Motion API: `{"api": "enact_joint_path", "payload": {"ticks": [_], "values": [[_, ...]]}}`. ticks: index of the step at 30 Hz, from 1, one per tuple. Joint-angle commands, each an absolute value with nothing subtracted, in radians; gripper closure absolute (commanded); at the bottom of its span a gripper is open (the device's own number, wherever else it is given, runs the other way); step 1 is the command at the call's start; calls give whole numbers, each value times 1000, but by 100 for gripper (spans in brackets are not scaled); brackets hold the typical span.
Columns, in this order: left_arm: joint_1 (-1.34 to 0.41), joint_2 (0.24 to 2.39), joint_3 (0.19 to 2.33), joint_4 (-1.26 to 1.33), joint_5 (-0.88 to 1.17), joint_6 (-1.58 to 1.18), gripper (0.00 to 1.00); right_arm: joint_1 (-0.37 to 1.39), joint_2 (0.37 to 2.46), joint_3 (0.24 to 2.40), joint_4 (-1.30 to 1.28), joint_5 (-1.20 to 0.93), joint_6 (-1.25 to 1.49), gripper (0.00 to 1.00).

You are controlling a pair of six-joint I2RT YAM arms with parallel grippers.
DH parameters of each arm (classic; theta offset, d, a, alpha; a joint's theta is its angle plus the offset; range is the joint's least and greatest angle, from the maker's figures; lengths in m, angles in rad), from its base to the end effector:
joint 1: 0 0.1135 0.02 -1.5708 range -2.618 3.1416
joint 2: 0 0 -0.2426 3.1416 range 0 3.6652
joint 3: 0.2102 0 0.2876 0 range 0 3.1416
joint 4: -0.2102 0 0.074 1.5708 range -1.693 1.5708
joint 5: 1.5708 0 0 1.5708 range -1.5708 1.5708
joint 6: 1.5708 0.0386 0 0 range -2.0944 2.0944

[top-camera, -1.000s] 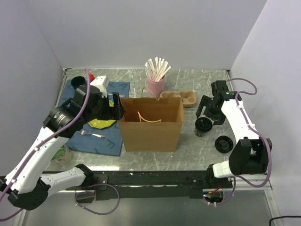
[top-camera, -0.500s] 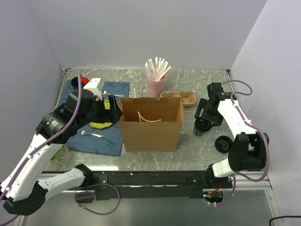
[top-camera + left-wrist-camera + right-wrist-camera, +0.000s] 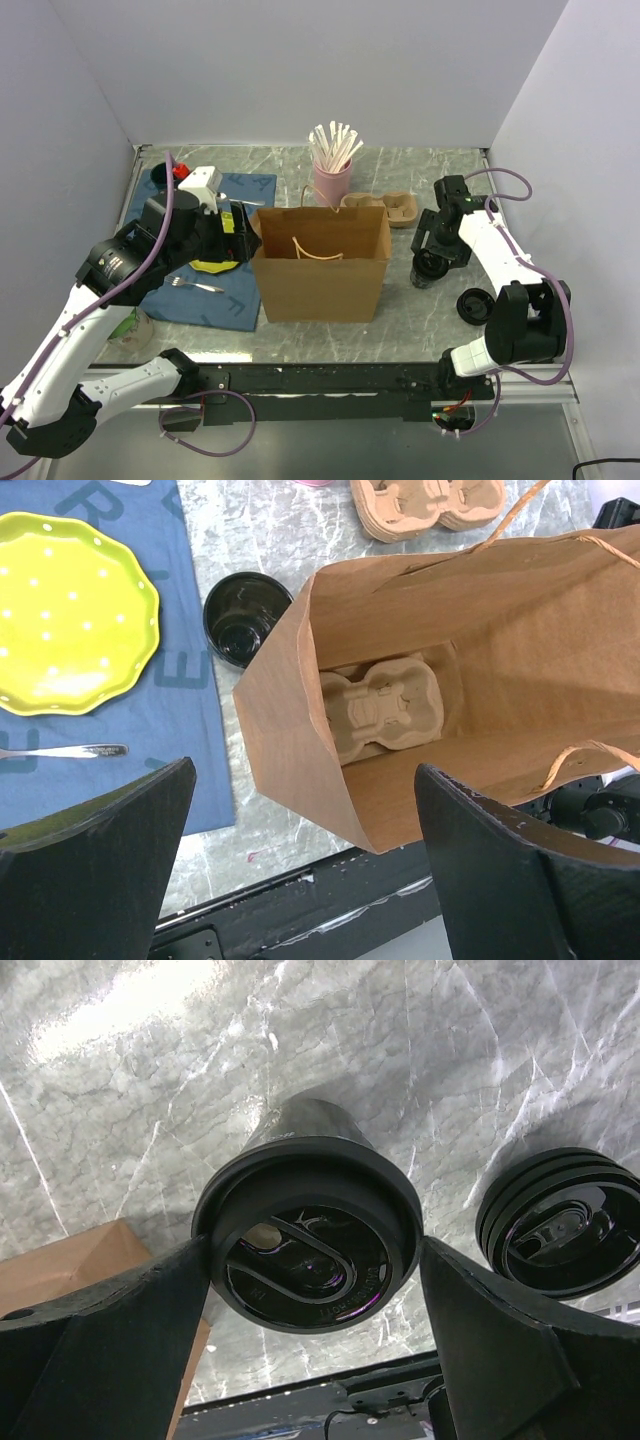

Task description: Pack the takeout coffee

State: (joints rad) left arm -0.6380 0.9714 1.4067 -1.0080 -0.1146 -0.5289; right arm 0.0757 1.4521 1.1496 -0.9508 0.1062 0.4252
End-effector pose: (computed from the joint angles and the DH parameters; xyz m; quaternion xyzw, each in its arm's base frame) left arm 0.1691 -0.1199 0.4259 0.0204 0.8768 -0.2213 0.4265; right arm 0.3121 0.0196 0.2211 0.1797 0.9696 -0.0117 0.1659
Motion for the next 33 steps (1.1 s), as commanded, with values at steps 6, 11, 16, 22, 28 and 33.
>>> {"api": "enact_joint_path", "payload": {"ticks": [6,11,16,22,28,33], "values": [[-635,954,1399,-974,-94,-506,3,100,1465,1166,-962,143,416,13],[-635,945,1396,-973,-95,-509,3,106,1462,1184,-966,149,410,16],[-635,939,1396,-968,-89,-514,4,107,1468,1180,-959,137,411,19],[-635,933,1404,-968,-91,-525,4,107,1456,1163,-956,140,408,23],[-635,971,1437,-988,-60,-532,7,107,1417,1189,-980,167,374,27],[-635,997,1479,-999,-67,-546,10,107,1365,1268,-1051,178,342,28]]}}
